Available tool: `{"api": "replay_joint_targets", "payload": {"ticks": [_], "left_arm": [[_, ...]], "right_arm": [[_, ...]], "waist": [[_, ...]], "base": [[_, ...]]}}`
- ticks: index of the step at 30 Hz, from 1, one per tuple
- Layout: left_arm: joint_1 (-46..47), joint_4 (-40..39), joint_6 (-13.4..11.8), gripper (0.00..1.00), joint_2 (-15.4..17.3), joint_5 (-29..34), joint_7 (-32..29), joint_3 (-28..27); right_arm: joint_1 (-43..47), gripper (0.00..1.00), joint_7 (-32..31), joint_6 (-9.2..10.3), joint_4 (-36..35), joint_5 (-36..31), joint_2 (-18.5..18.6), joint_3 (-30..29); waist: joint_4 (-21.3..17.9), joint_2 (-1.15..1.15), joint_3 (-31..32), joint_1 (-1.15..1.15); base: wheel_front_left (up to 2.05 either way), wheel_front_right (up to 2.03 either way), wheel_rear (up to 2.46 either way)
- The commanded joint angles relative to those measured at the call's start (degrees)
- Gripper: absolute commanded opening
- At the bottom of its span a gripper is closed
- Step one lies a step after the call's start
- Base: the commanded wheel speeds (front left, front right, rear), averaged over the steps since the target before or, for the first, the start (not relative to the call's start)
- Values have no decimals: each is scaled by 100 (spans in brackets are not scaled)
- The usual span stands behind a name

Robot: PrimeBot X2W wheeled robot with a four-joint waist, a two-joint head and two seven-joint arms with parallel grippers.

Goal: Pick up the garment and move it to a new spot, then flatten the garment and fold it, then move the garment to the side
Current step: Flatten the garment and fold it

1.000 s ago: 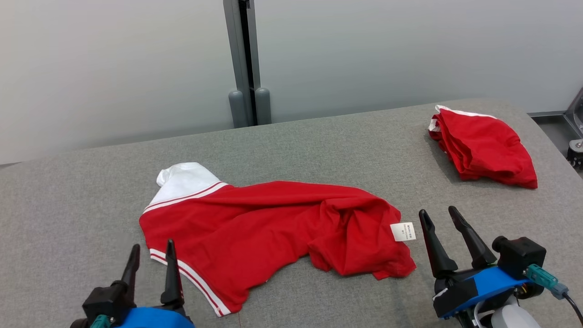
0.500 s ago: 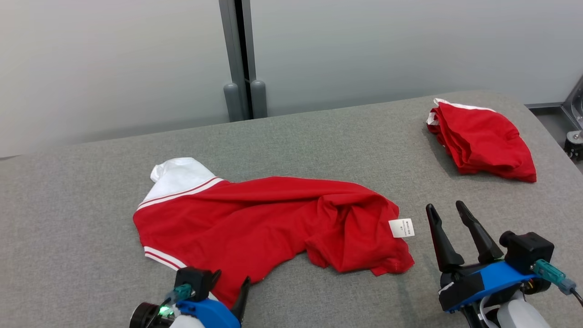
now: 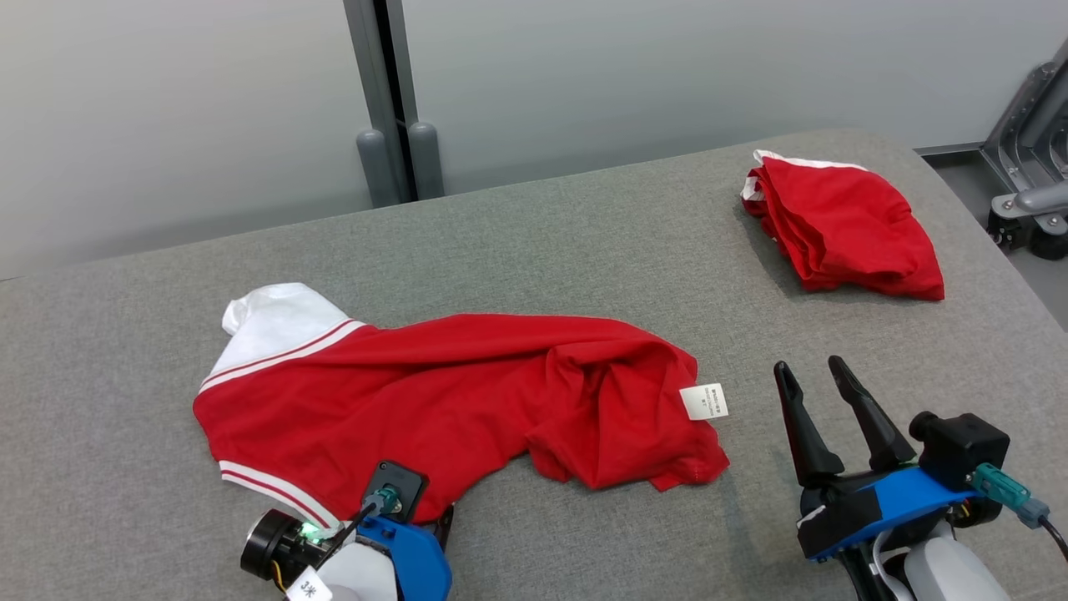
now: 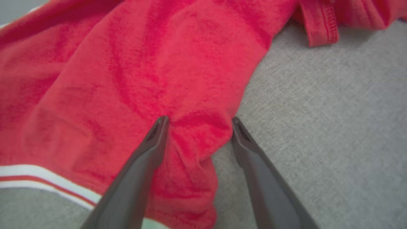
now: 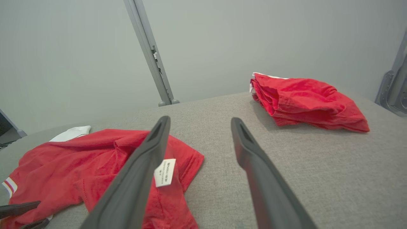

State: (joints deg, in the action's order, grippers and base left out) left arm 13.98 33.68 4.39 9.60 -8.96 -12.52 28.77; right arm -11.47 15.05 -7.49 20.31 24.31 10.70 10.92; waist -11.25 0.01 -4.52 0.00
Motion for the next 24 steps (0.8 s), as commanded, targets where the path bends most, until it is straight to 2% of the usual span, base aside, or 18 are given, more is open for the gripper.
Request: {"api": "replay_joint_targets", "payload": {"ticks": [1,2,3,6,9,14,17,20,24], "left_arm": [[43,75,-39,54,47,-11,14,-8],[49,70,-26,36,19,-82,48,-49],[39,61,7,0,-9,-158,73,-79],[-6,-76,123,0,-21,-376,52,-99],[-66,-470,233,0,-90,-853,64,-207],[21,-1404,308,0,213,-1590,-414,-289],[80,-1918,320,0,485,-2251,-905,-463],[141,-2243,324,0,691,-3240,-1511,-672],[352,-2114,325,0,1060,-4440,-2179,-1229]], "right_arm": [[-43,100,15,-1,1,32,-23,-9],[-32,100,15,-1,-1,33,-30,-15],[-20,100,15,-1,-1,33,-32,-22],[29,100,15,-1,-3,12,-59,-48],[50,100,15,-1,-9,-12,-76,-65],[38,100,15,-1,11,16,-49,-59],[2,100,15,-1,35,40,-42,-14],[-59,100,15,-1,75,67,-39,20],[-124,100,15,-1,115,101,-38,55]], "waist": [[-10,-1,-3,0],[-16,-1,-6,0],[-21,-1,-4,0],[-11,-1,13,0],[9,-1,24,0],[50,-1,13,0],[29,-1,-19,0],[-17,-1,-71,0],[-121,-1,-157,0]], "base": [[0,0,0],[0,0,0],[0,0,0],[0,0,0],[0,0,0],[0,0,0],[0,0,0],[0,0,0],[0,0,0]]}}
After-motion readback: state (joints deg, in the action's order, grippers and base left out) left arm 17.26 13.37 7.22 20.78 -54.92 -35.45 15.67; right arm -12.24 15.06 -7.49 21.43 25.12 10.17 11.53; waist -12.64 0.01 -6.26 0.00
